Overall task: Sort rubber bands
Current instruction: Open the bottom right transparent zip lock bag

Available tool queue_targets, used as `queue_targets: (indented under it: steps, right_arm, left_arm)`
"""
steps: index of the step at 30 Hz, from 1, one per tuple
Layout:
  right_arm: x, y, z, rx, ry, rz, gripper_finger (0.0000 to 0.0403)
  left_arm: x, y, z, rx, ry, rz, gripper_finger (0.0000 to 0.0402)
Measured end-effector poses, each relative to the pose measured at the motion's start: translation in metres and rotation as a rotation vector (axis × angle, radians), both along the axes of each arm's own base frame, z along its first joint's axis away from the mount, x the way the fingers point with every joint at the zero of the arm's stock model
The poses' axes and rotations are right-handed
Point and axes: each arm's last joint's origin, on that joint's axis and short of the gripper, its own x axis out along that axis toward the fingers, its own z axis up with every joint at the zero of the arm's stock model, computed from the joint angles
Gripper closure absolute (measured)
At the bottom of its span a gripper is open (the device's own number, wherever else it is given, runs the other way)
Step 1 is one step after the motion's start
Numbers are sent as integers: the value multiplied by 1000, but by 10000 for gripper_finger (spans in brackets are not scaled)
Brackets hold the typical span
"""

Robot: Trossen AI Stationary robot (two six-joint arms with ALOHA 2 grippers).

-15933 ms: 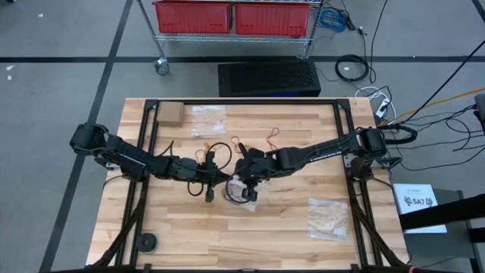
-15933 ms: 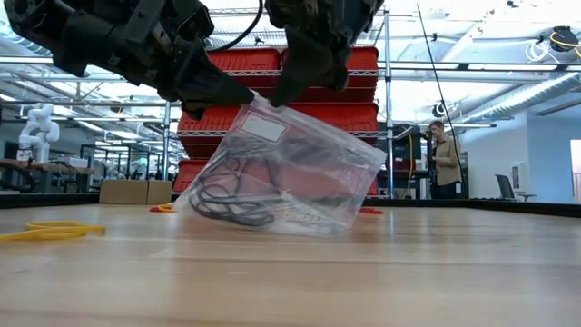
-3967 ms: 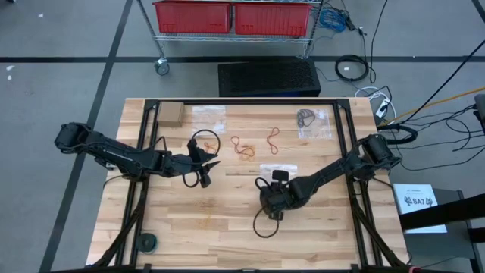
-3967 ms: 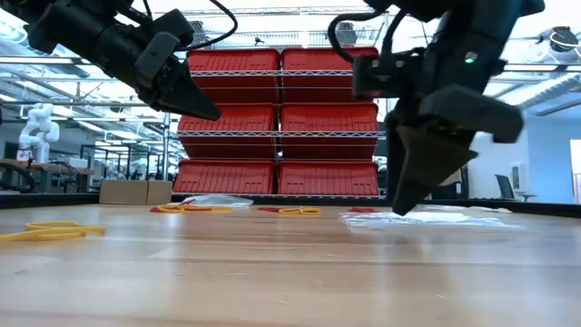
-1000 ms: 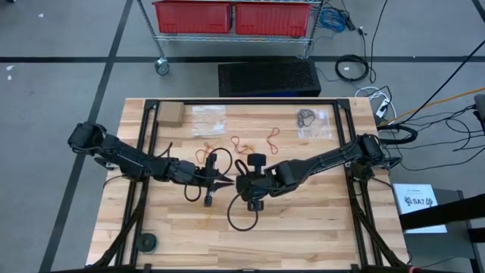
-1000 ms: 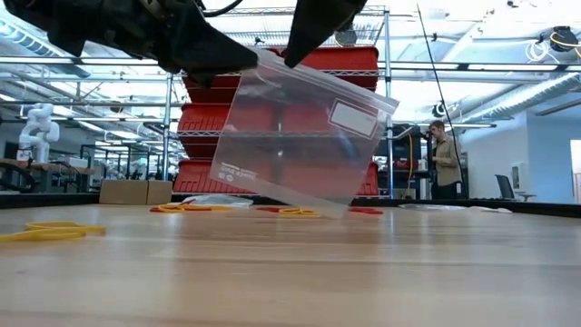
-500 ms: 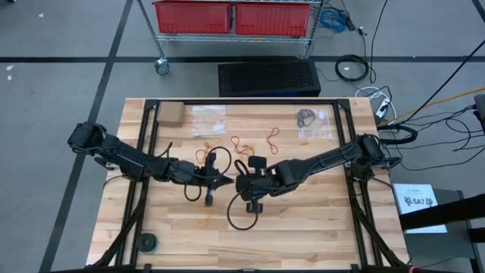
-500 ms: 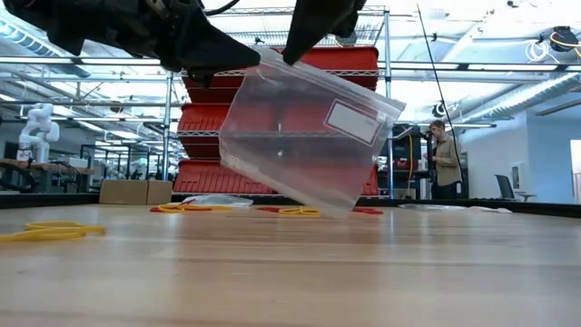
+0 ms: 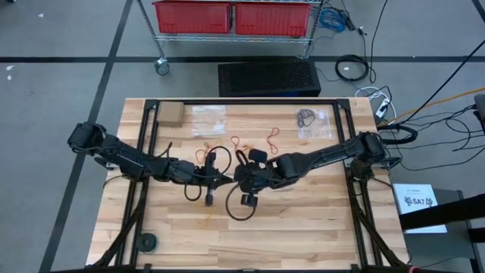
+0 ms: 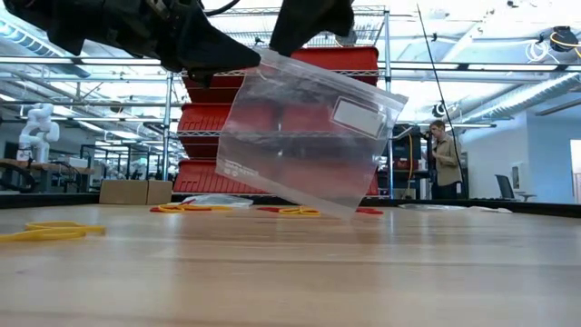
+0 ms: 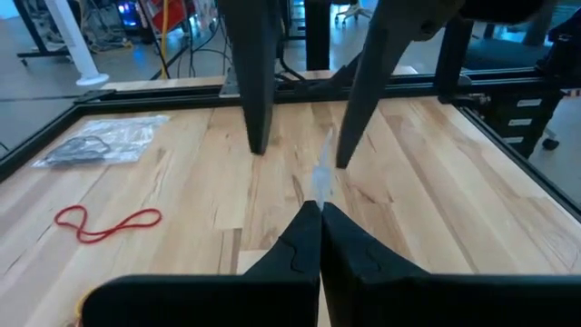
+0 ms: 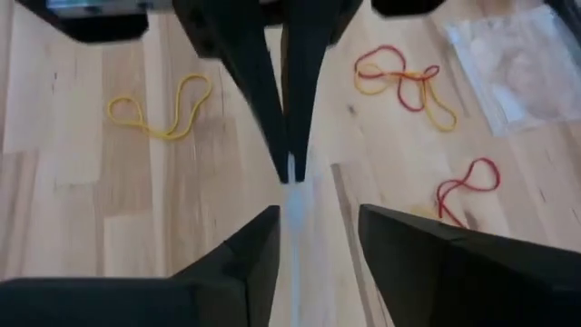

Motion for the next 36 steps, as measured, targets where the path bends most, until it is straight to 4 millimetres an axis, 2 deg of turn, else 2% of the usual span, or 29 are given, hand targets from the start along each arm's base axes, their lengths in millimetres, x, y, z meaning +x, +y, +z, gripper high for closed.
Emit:
queue_targets:
  steps: [5,13,18,28,36]
  right_arm:
    - [5,-2,0,39,-25,22,282]
    - [8,-2,-8,25,-4,34,353]
    - [7,-2,-10,21,12,33,379]
    - [-1,-2,-15,4,95,-17,388]
    - [-15,5,-20,-8,210,-38,389]
  left_arm:
    - [0,0,0,0,1,0,401]
    - [0,0,0,2,0,11,401]
    - [0,0,0,2,-1,13,401]
    - [-1,1,1,4,-1,18,401]
    - [-7,2,11,-1,-20,17,402]
